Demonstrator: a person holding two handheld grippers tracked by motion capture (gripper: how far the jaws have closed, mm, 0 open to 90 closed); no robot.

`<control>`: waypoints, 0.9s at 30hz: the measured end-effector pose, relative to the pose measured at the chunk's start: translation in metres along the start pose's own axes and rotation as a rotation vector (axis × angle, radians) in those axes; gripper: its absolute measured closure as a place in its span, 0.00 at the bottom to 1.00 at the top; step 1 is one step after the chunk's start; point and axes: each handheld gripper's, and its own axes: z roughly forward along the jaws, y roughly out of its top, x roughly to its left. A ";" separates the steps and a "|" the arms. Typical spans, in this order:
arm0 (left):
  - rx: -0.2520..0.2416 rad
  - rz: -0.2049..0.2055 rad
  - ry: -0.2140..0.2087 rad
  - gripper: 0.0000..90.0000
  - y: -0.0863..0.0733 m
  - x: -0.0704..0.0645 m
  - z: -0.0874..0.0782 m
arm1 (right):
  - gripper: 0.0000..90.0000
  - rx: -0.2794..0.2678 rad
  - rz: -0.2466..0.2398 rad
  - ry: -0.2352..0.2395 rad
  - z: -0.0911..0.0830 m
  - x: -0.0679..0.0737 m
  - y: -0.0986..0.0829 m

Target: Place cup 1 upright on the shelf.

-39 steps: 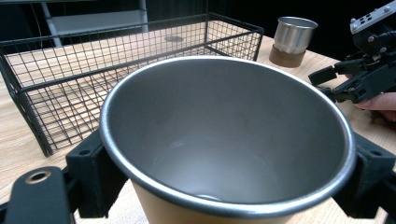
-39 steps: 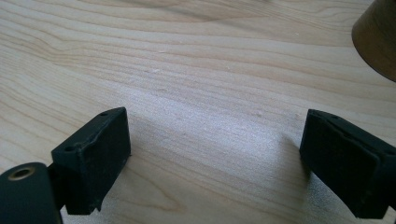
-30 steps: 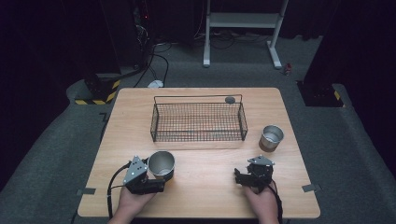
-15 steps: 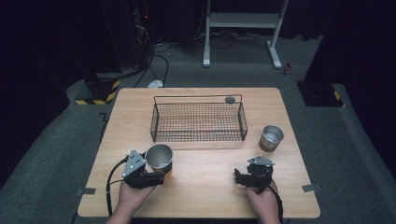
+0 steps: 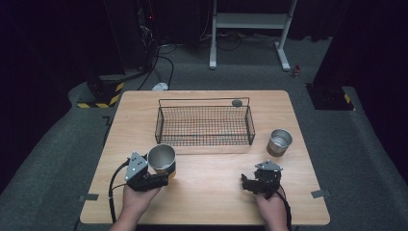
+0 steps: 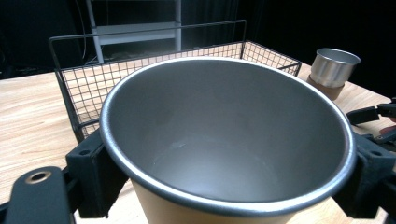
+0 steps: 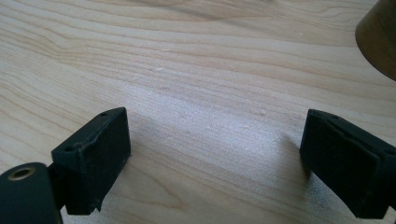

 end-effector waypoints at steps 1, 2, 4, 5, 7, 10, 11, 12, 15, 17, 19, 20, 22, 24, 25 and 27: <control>-0.002 -0.003 0.000 0.15 0.000 0.001 0.001 | 0.09 -0.001 -0.003 0.000 0.000 0.000 0.000; -0.001 -0.005 -0.001 0.15 0.000 0.002 0.001 | 0.09 -0.001 -0.003 0.000 0.000 0.000 0.000; -0.007 -0.009 -0.001 0.15 0.002 0.003 0.003 | 0.10 -0.003 -0.005 -0.003 0.000 0.000 0.000; -0.007 -0.006 0.000 0.15 0.003 0.002 0.003 | 0.10 -0.003 -0.005 -0.003 0.000 0.000 0.000; -0.010 0.010 -0.001 0.15 0.007 0.002 0.004 | 0.09 -0.001 -0.003 0.001 0.000 0.000 0.000; -0.012 0.007 -0.002 0.15 0.012 0.003 0.005 | 0.10 0.001 -0.004 0.006 0.000 0.001 0.000; -0.016 0.002 -0.004 0.15 0.013 0.004 0.005 | 0.10 0.001 -0.004 0.006 0.000 0.001 0.000; -0.019 -0.003 -0.007 0.15 0.014 0.005 0.006 | 0.10 -0.001 -0.008 0.006 0.000 0.000 0.000; -0.023 -0.012 -0.010 0.15 0.016 0.006 0.008 | 0.10 0.000 -0.008 0.006 0.000 0.000 0.000; -0.017 0.000 -0.008 0.15 0.017 0.005 0.011 | 0.10 0.002 -0.012 0.009 -0.001 0.001 -0.001; -0.014 0.005 -0.010 0.15 0.019 0.004 0.015 | 0.10 -0.001 -0.021 0.010 -0.001 0.000 -0.001; -0.014 0.005 -0.010 0.15 0.019 0.004 0.015 | 0.10 -0.001 -0.021 0.010 -0.001 0.000 -0.001; -0.016 0.004 -0.012 0.15 0.021 0.003 0.017 | 0.10 0.000 -0.019 0.011 -0.001 0.001 -0.001; -0.022 0.008 -0.013 0.15 0.024 0.003 0.019 | 0.10 -0.001 -0.024 0.013 -0.001 0.000 -0.001; -0.022 0.007 -0.014 0.15 0.025 0.002 0.020 | 0.09 0.001 -0.024 0.017 -0.001 0.001 -0.001; -0.022 0.009 -0.016 0.15 0.026 0.001 0.022 | 0.10 0.001 -0.024 0.017 -0.001 0.001 -0.001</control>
